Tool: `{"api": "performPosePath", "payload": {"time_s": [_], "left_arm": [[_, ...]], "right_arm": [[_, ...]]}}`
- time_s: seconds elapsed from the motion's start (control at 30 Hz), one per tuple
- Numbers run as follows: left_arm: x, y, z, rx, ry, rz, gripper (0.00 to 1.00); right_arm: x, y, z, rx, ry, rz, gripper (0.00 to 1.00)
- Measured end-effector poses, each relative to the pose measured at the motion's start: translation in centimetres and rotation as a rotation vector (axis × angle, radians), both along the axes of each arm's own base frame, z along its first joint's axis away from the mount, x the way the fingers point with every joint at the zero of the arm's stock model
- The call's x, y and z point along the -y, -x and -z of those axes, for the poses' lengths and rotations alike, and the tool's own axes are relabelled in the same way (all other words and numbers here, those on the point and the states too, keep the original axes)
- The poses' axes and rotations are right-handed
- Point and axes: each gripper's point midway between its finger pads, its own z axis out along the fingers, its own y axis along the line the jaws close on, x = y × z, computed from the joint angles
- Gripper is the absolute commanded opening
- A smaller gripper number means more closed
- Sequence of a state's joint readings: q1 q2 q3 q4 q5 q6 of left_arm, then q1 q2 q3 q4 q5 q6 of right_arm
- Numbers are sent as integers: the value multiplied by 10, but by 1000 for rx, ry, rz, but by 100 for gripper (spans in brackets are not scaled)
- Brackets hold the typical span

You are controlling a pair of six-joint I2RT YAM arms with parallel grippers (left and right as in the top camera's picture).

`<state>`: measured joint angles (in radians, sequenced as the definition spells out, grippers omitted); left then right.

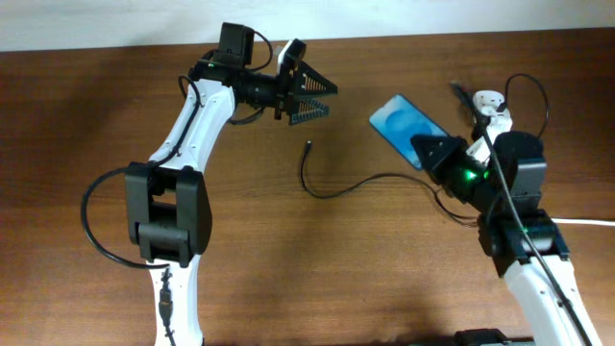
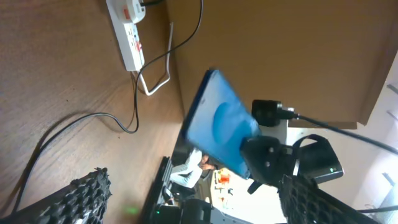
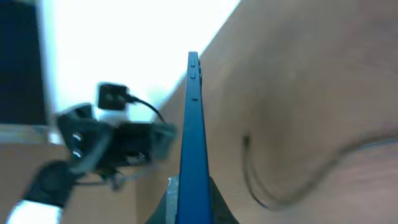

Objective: Plug charger to phone and switch on socket
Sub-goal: 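Regrasp the phone with the left gripper and release the right gripper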

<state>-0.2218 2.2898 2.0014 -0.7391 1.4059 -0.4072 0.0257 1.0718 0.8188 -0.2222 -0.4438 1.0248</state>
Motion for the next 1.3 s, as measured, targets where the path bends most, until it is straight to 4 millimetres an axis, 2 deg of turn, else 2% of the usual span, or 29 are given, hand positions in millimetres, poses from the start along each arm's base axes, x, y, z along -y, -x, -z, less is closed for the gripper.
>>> {"api": "performPosePath", "payload": {"time_s": [0.03, 0.13, 0.17, 0.23, 0.3, 0.37, 0.47, 0.57, 0.63, 0.7, 0.77, 0.8, 0.9, 1.13, 1.3], "left_arm": [[0, -2, -1, 13, 3, -1, 92], [4, -15, -11, 94, 29, -12, 90], [6, -20, -16, 124, 40, -16, 91], [15, -23, -25, 154, 57, -12, 90], [32, -20, -29, 125, 52, -5, 89], [40, -24, -39, 140, 68, -15, 83], [42, -32, -47, 92, 71, -52, 71], [47, -37, -45, 42, 50, -95, 70], [60, -35, -43, 12, 35, -107, 69], [67, -35, -41, -13, 22, -126, 62], [73, -36, -39, -31, 10, -150, 42], [73, -38, -39, -48, 5, -163, 35], [72, -41, -36, -70, -3, -182, 21], [73, -46, -32, -110, -15, -214, 20], [72, -53, -30, -107, -26, -256, 24]], "right_arm": [[-1, -23, -12, 77, -83, 31, 4], [-5, -54, -18, 127, -207, 76, 4], [-14, -71, -18, 148, -267, 86, 4], [-32, -89, -13, 169, -361, 87, 4], [-52, -100, 0, 155, -441, 82, 4], [-61, -103, 10, 120, -472, 104, 4], [-63, -105, 6, 125, -497, 126, 4], [-66, -105, 5, 118, -526, 155, 4], [-74, -103, 6, 99, -560, 170, 4], [-78, -102, 6, 91, -575, 179, 4], [-79, -102, 4, 91, -591, 187, 4], [-79, -103, 4, 92, -591, 188, 4], [-79, -104, -2, 106, -598, 188, 4], [-75, -106, -3, 102, -625, 218, 4], [-71, -107, -1, 100, -628, 250, 4]]}}
